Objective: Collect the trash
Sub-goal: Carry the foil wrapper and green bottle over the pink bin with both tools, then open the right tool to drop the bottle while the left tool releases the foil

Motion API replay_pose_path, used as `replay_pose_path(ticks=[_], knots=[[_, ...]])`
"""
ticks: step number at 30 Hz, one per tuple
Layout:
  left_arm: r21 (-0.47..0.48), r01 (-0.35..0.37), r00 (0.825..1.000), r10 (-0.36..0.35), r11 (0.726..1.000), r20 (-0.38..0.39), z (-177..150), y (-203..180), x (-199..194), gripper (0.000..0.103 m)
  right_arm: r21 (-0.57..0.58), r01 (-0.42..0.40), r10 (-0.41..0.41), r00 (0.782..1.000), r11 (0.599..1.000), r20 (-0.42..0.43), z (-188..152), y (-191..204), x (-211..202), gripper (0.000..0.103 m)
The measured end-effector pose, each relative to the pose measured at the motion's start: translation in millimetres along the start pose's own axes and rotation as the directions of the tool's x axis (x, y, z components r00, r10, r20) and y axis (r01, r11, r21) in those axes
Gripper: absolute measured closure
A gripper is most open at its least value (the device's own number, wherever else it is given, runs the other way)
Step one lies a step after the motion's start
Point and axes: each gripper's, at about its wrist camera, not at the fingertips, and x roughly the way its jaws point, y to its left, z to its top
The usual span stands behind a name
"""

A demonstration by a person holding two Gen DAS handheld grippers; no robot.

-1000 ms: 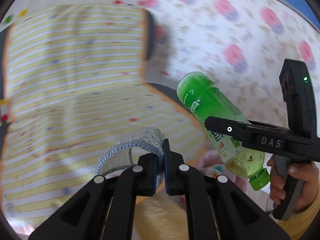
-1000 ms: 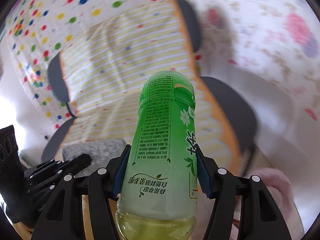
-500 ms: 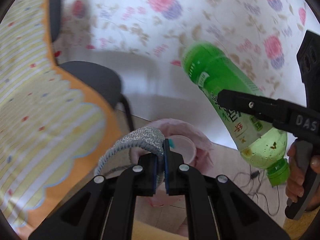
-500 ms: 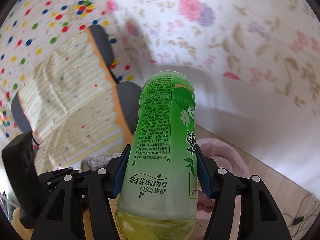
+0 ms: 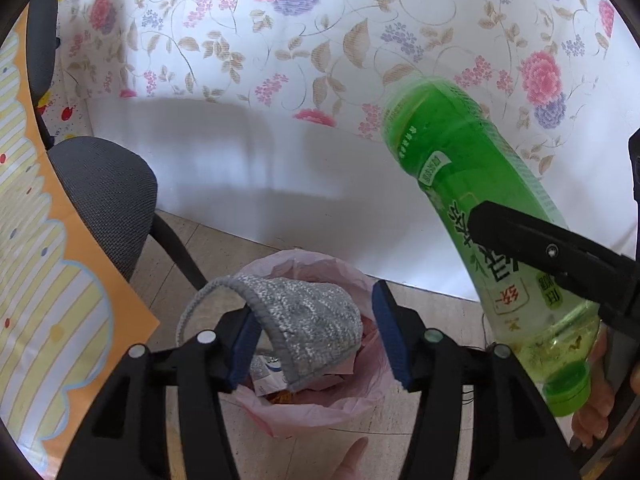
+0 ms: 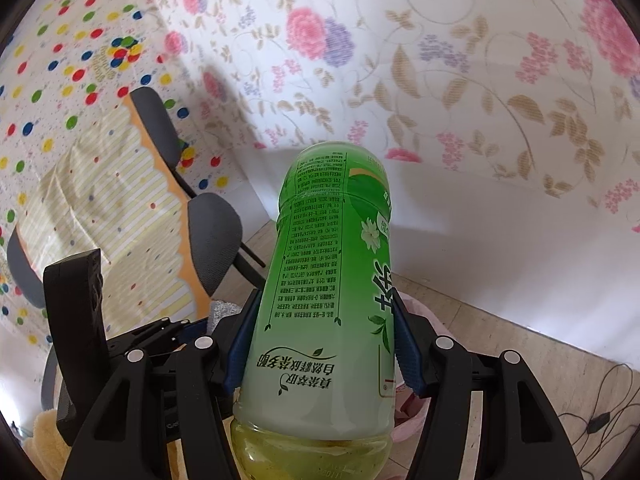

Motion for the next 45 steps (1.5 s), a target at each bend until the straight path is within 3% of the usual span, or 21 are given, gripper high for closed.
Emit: replay_pose_path(ticks=[6, 15, 18, 21, 26, 29, 31, 34, 40, 42, 45], knots=[[-0.009, 0.048, 0.998, -0.048, 0.999, -0.028, -1, 4, 1, 0.05, 0.014, 0.002, -0.002, 1.0, 1.0, -0.003, -1, -3, 3, 0.042], [0.044, 0.111, 0.99, -0.106, 0.993, -0.095, 22, -31, 17, 0.05, 0.08, 0.062, -0.069, 0.994, 0.995, 0.088, 5, -34, -30, 0.042], [0.072, 0.093, 0.989, -0.084, 0.993, -0.123, 21, -39, 25, 0.05, 0.106, 0.068, -0.077, 0.994, 0.992, 0.084, 2, -47, -32, 0.042], [0.122, 0.032, 0.983, -0.009, 0.992, -0.181, 14, -42, 38, 0.05, 0.122, 0.067, -0.076, 0.994, 0.99, 0.078, 0, -55, -30, 0.042], [0.054, 0.042, 0.955, -0.024, 0.998, -0.296, 3, -25, 53, 0.049, 0.123, 0.047, -0.057, 0.995, 0.991, 0.077, -1, -53, -27, 0.042], [0.046, 0.023, 0.969, -0.011, 0.999, -0.249, 7, -20, 44, 0.049, 0.112, 0.042, -0.051, 0.996, 0.993, 0.079, 0, -50, -28, 0.042], [0.039, -0.014, 0.985, 0.02, 0.999, -0.174, 10, -15, 26, 0.049, 0.099, 0.041, -0.049, 0.996, 0.994, 0.073, -1, -46, -27, 0.042], [-0.006, -0.062, 0.994, 0.061, 0.998, -0.092, 14, 0, 2, 0.049, 0.069, 0.029, -0.033, 0.998, 0.997, 0.054, -1, -34, -22, 0.042], [-0.093, -0.155, 0.987, 0.158, 0.984, 0.024, 11, 43, -51, 0.049, -0.01, -0.008, 0.008, 1.0, 1.0, 0.018, 9, 1, 3, 0.041], [-0.125, -0.173, 0.983, 0.179, 0.977, 0.044, 9, 57, -66, 0.048, -0.049, 0.027, -0.027, 1.0, 0.998, 0.001, 19, 12, 21, 0.027], [-0.163, -0.188, 0.978, 0.199, 0.969, 0.056, 4, 72, -80, 0.048, -0.064, 0.086, -0.088, 0.996, 0.994, -0.019, 28, 20, 34, 0.027]])
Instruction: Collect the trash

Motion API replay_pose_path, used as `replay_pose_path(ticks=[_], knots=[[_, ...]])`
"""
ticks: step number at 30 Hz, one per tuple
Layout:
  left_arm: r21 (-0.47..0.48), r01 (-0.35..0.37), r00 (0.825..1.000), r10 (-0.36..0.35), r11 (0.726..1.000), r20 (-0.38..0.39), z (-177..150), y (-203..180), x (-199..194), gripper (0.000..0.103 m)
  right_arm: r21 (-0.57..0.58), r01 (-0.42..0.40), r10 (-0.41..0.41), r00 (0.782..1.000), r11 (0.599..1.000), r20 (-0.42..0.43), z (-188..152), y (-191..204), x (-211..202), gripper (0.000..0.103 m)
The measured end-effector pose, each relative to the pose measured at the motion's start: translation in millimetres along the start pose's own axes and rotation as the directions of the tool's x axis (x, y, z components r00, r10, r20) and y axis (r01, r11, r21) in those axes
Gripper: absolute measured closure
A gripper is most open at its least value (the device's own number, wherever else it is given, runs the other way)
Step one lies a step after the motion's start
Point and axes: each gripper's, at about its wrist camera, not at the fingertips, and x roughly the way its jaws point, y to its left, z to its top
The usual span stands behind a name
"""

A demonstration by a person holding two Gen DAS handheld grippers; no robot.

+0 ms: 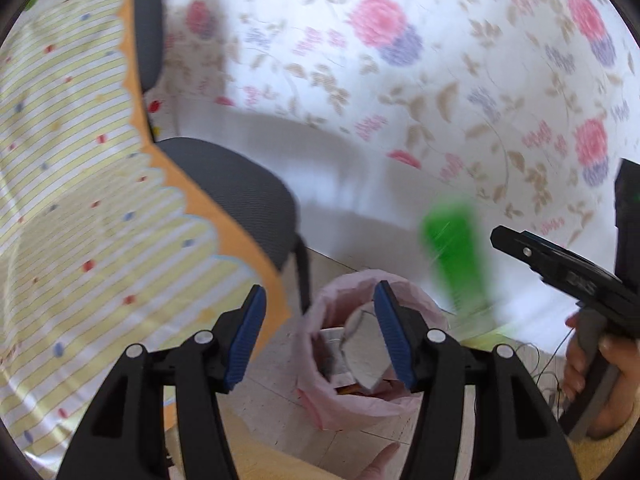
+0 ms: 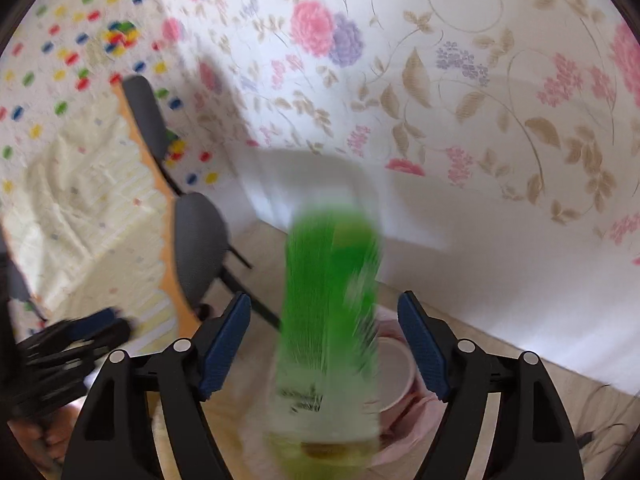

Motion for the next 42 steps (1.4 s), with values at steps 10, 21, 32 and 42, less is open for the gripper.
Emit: replay_pose_path(ticks=[10, 21, 32, 42], knots=[[-0.065, -0.09, 0.994, 0.094, 0.994, 0.055, -36, 44, -37, 0.042, -0.077, -0.073, 0.07, 0.997, 0.994, -0.045, -26, 39, -12, 0.025], [-0.112, -0.241, 0.966, 0.25, 0.964, 0.066, -66, 69, -91, 0.011, -0.251, -0.091, 0.085, 0.996, 0.964, -0.034, -46, 114, -53, 0.014], [-0.13, -0.325, 0.94, 0.335, 0.937, 0.068, -82, 72, -131, 0.007, -0.321, -0.102, 0.104, 0.995, 0.942, -0.013, -53, 133, -86, 0.011], [-0.217, -0.388, 0.909, 0.41, 0.896, 0.069, -88, 95, -162, 0.007, -0.336, -0.136, 0.144, 0.99, 0.932, -0.001, -49, 143, -97, 0.011]])
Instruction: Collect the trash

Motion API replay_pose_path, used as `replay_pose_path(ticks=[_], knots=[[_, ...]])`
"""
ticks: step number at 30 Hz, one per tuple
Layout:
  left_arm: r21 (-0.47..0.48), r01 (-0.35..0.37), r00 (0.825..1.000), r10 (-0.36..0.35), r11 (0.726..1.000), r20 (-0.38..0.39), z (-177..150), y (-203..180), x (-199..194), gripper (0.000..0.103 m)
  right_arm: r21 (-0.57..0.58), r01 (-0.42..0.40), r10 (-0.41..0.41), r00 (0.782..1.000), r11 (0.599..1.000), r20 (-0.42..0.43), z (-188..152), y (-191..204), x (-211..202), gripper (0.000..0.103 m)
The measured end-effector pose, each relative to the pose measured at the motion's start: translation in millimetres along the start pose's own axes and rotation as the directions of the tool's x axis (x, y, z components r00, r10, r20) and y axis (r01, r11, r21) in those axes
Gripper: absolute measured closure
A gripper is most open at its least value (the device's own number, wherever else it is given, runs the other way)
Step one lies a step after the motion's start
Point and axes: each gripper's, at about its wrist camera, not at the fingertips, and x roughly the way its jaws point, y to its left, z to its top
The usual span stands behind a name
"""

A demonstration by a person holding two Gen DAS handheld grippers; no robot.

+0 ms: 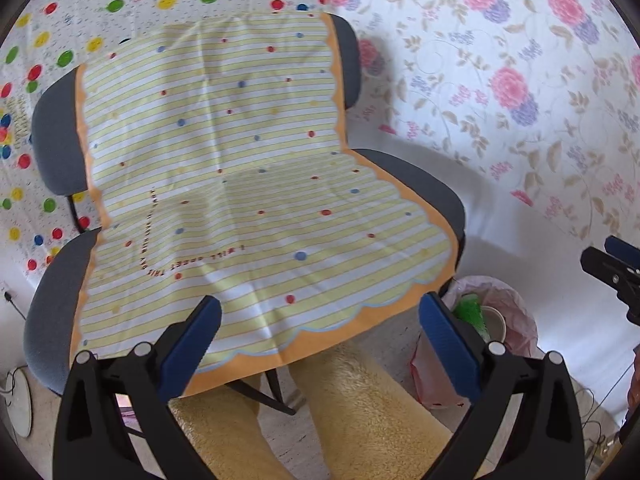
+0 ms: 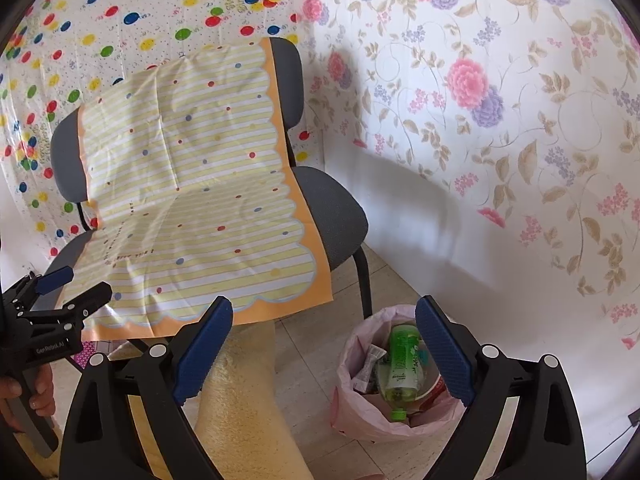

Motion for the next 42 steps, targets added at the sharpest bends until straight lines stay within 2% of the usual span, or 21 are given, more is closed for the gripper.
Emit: replay_pose_path(ticks=[42], knots=[[-0.015, -0.009, 1.0, 0.009, 1.0, -0.01, 0.4, 7.3, 1.5, 0.007, 0.003, -0.006, 0.006, 1.0, 1.0, -0.012, 1.5, 1.7, 7.5, 0.011]])
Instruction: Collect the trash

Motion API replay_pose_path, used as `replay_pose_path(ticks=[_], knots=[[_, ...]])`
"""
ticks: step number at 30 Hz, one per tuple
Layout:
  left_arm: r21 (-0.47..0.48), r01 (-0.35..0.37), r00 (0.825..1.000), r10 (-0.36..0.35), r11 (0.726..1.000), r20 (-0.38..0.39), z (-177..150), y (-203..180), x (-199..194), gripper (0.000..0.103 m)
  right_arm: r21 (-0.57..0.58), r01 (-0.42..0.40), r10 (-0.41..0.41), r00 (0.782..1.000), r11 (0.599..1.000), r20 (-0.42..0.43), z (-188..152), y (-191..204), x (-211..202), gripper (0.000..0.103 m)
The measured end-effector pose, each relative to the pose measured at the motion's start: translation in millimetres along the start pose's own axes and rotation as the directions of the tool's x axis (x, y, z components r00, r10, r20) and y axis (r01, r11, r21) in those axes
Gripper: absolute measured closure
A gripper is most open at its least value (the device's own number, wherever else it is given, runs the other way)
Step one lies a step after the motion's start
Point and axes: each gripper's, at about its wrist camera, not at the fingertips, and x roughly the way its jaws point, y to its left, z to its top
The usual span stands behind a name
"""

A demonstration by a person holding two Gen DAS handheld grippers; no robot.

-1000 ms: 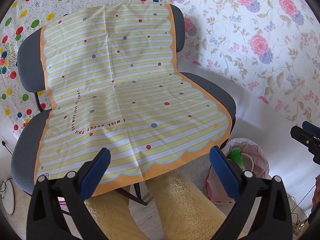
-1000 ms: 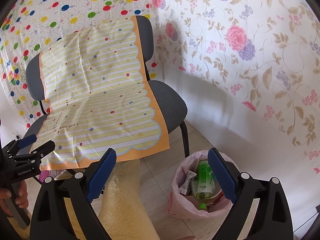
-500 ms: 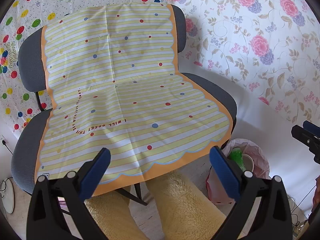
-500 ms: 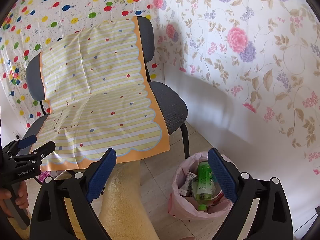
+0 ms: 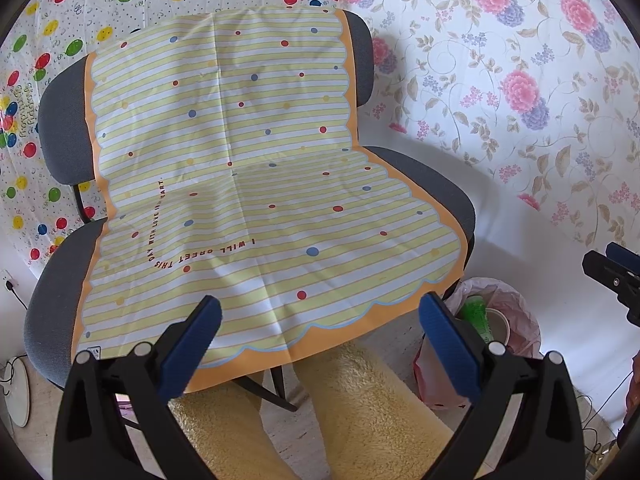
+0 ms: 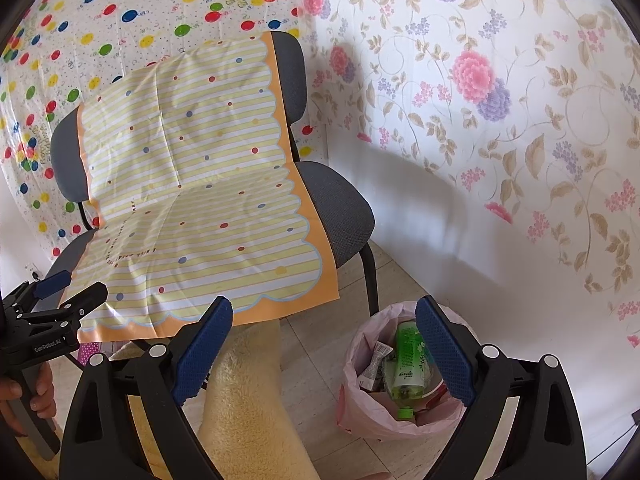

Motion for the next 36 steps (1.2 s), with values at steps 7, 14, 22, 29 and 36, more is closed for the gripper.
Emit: replay_pose_path(ticks=[7, 14, 22, 29, 36], knots=[[-0.001, -0.002, 1.0, 0.002, 1.0, -0.002, -0.5, 1.1, 0.2, 0.007, 0.0, -0.002, 0.002, 1.0, 1.0, -0.001, 0.0, -0.4, 0.2, 0.011], [-0.007, -0.003, 1.0, 0.003, 1.0, -0.007, 0.0, 3.3, 0.1, 0.007, 0.001, -0.001, 0.001, 1.0, 1.0, -0.003, 0.4, -1.1, 1.3, 0.011], [-0.009, 0.009, 1.0, -0.009, 1.0, -0.014, -1.3, 4.5, 1.2, 0.007, 0.001, 0.0, 0.0, 1.0, 1.0, -0.004, 0.2, -1.2, 2.3, 0.011], [-0.003, 0.001, 1.0, -0.001, 1.0, -0.011, -3.4, 1.7, 0.9, 0.007, 0.001, -0.003, 0.003, 1.0, 1.0, -0.006, -0.1, -2.6, 4.2, 0.011], [0.011, 0.014, 1.0, -0.014, 1.0, 0.002, -2.2, 2.1, 0.2, 0.007, 0.005, -0.006, 0.006, 1.0, 1.0, -0.015, -0.6, -2.3, 9.3, 0.011]])
